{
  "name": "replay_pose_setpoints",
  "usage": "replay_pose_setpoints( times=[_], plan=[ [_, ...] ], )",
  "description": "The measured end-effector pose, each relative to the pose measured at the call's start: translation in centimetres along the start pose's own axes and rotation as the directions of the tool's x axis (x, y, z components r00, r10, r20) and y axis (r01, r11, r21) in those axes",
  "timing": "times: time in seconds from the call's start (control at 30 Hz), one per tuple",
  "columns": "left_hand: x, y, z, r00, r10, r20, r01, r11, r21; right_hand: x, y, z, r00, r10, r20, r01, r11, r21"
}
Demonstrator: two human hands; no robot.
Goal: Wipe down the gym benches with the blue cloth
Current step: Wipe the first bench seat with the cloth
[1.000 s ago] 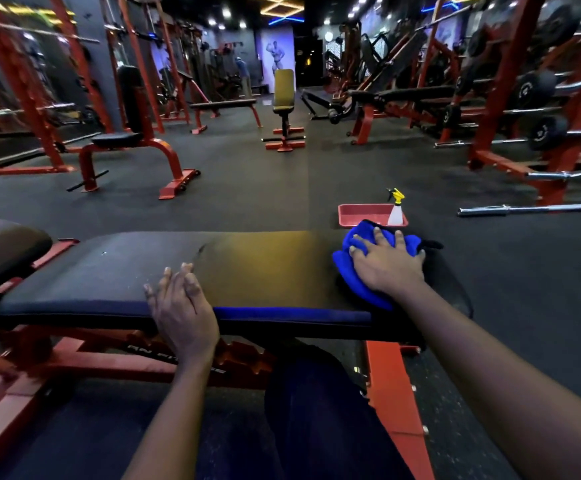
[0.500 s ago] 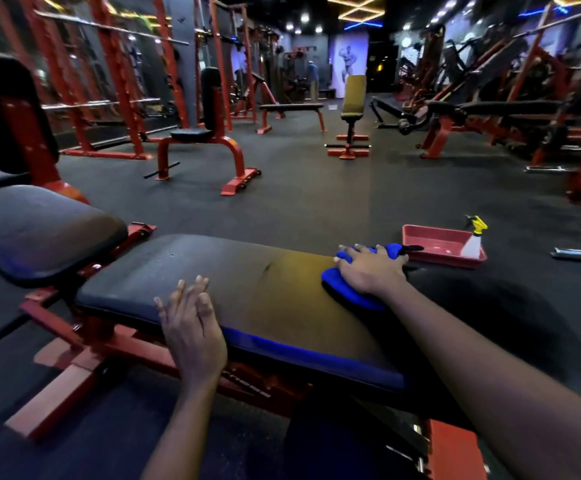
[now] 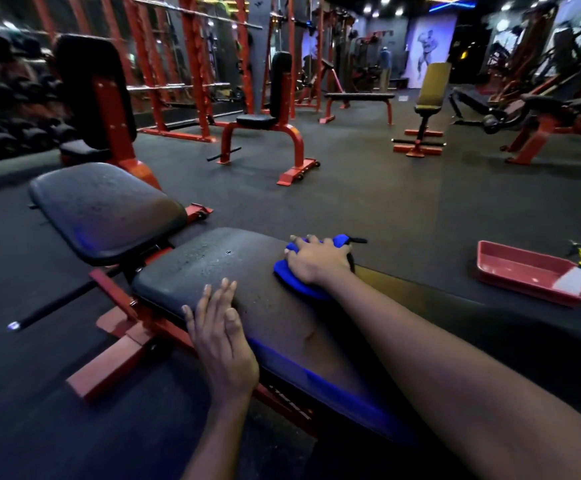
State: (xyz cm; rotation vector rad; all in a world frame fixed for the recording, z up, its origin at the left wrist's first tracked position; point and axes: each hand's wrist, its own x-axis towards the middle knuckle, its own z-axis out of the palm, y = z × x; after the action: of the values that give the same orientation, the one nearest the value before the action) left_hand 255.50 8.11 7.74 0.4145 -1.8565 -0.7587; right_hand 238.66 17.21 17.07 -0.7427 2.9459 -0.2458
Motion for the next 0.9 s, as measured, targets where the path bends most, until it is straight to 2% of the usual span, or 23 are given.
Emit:
replay_pose_setpoints(
  times=[0.1, 0.2, 0.33, 0.43, 0.57, 0.7, 0.9],
  plan=[
    [0.1, 0.0, 0.0, 1.000, -0.022, 0.009, 0.022, 1.000, 0.010, 0.4, -0.5, -0.4, 0.997, -0.074, 0.037, 0.074, 0.997, 0.004],
    [-0.3, 0.1, -0.2, 0.999, -0.043, 0.025, 0.043, 0.999, 0.016, -1.7, 1.9, -0.5, 0.986, -0.165, 0.021, 0.164, 0.985, 0.054],
    [-0.5, 0.8, -0.4, 0.990, -0.143, 0.006, 0.143, 0.990, 0.001, -7.8, 6.1, -0.8, 0.974, -0.225, 0.015, 0.223, 0.972, 0.073],
    [-0.6, 0.7, -1.0, 0.973, -0.229, 0.014, 0.229, 0.973, -0.008, -12.5, 7.9, -0.6, 0.964, -0.266, 0.011, 0.266, 0.964, 0.023],
    [0.6, -1.4, -2.3, 0.941, -0.333, 0.054, 0.335, 0.941, -0.042, -17.0, 6.5, 0.0, 0.950, -0.312, 0.021, 0.313, 0.948, -0.058],
    [3.1, -3.3, -4.3, 0.899, -0.423, 0.111, 0.430, 0.902, -0.046, -17.0, 2.6, 1.2, 0.931, -0.364, 0.011, 0.363, 0.926, -0.104],
    [3.6, -5.7, -6.0, 0.922, -0.301, 0.244, 0.293, 0.954, 0.070, -8.0, -2.2, 2.0, 0.941, -0.339, -0.002, 0.337, 0.937, -0.095]
  ],
)
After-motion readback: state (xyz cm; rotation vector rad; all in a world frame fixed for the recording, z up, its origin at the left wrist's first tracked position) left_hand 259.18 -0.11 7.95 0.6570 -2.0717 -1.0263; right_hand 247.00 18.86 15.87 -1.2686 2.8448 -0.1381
